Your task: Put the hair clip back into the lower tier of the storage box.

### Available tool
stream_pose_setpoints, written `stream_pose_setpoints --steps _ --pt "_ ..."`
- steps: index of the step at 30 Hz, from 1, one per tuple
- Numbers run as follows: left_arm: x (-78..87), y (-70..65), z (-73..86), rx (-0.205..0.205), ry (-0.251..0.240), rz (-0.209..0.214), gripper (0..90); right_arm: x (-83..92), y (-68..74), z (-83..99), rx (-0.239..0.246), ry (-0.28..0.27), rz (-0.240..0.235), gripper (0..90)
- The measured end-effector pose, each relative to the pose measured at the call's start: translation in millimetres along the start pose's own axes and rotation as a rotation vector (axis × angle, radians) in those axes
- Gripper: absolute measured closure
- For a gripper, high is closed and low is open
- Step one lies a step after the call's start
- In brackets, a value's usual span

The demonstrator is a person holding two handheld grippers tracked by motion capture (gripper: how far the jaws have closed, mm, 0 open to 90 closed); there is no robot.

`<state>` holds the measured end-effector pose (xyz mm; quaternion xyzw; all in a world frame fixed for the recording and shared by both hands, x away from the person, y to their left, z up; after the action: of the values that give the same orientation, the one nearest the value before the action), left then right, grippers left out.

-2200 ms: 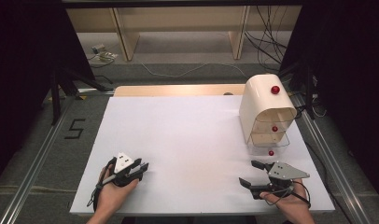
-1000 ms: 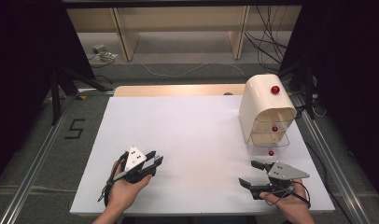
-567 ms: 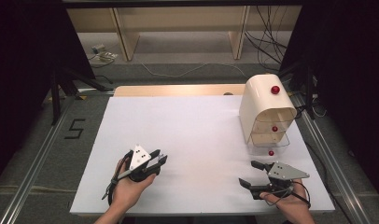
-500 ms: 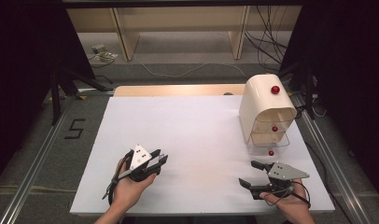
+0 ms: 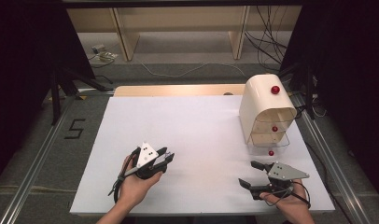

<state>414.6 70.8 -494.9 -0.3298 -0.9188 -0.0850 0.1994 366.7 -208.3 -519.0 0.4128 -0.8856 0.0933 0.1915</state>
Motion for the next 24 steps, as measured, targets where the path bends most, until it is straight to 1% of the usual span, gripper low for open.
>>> stream_pose_setpoints --steps 7,14,24 --pt "-5.2 -6.6 -5.0 -0.008 -0.004 0.015 62.7 0.5 0.2 0.6 -0.006 0.004 0.001 20.5" --pt "-9.8 -11.2 -10.4 -0.018 -0.005 0.027 62.7 -0.5 0.2 0.6 0.009 0.003 -0.004 20.5" --pt "-18.8 -20.5 -19.6 -0.031 -0.011 0.052 62.7 -0.1 0.3 1.4 -0.002 0.008 -0.002 20.5"
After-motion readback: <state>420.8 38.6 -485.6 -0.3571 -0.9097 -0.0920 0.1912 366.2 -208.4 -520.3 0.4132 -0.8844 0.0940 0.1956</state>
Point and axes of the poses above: each handheld gripper's, and its own axes: x roughly backward along the jaws, z roughly out of its underside, y roughly to its left, the point moved 10 cm from there along -x, roughly forward along the jaws, and after that the axes turned 1 degree about x, right-handed, at the moved point
